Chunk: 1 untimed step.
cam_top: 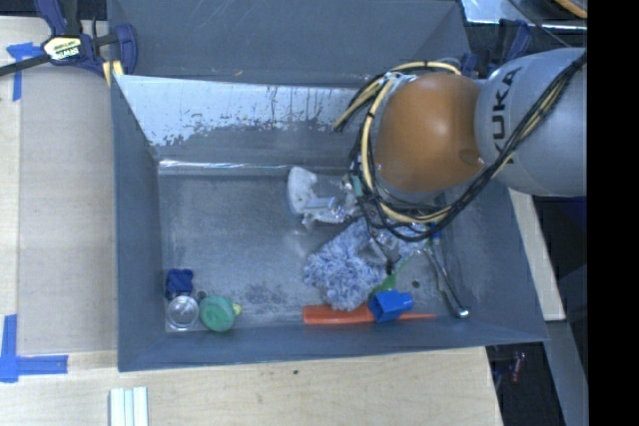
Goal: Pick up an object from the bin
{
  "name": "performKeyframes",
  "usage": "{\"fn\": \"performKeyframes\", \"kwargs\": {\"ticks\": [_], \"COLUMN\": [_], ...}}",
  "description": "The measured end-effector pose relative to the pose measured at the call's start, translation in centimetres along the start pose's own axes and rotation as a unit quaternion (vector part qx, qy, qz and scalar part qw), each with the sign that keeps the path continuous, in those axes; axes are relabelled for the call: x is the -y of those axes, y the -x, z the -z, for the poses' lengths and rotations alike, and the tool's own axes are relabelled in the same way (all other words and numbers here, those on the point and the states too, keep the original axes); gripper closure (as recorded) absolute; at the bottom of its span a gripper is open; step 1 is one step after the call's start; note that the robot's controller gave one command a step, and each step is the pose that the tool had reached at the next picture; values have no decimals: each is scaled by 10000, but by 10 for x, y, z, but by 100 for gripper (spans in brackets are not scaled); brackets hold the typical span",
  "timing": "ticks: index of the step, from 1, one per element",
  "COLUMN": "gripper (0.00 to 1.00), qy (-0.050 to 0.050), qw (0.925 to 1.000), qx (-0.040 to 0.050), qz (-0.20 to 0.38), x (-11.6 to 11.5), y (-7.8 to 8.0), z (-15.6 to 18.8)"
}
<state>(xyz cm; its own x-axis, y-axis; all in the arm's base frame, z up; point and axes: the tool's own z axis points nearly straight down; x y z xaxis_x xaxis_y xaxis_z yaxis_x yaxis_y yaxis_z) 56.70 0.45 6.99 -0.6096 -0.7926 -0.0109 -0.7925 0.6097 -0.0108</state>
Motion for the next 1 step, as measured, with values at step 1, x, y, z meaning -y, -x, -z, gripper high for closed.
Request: {"fn": "performKeyframes", "kwargs": {"ticks": [1], "gripper": [100], "qy": [4], "qw": [9994], "qx": [0], "qz": [-360], "x": [-13], "y": [16], "z": [4]}}
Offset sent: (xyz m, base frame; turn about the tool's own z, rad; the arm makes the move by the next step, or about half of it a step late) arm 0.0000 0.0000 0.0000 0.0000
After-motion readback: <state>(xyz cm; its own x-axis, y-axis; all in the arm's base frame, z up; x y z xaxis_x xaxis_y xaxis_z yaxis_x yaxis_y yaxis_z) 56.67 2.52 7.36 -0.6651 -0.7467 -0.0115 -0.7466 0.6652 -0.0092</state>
